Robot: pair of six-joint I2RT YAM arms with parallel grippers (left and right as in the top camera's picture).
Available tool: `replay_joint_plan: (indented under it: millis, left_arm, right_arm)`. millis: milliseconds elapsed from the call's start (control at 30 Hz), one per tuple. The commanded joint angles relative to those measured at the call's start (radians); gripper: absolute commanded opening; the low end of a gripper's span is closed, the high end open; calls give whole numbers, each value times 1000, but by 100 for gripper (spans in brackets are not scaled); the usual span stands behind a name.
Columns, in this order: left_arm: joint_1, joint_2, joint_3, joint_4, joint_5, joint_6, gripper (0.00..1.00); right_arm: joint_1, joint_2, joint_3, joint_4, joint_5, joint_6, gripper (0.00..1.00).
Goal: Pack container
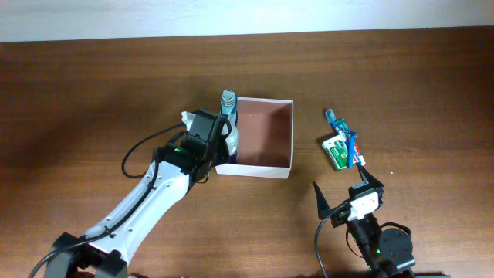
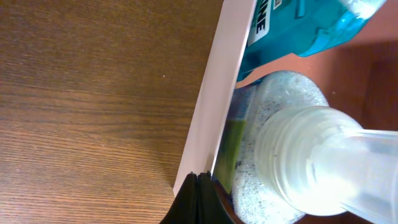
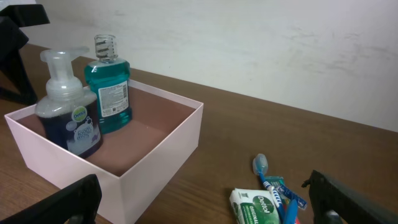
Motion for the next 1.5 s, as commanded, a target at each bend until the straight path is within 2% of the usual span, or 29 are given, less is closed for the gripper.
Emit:
replay_joint_plan:
  millis: [0,767,1233,1367,1467]
  left_arm:
    - [2,11,-5,14,54,-10,1]
    - [10,7,-5,46,75,24,0]
    - [87,-3,-5,13,71,28,1]
    - [86,32,-10,11,54,28,0]
    - [86,62,-10,17,98,28,1]
  right_arm:
    - [-8,-3,-5,-6,-3,-4,99]
    - [-8,-3,-5,-6,-3,-4,99]
    - [-8,-3,-5,-6,-3,-4,99]
    - [-8,-3,-5,-6,-3,-4,99]
    - [-8,-3,-5,-6,-3,-4,99]
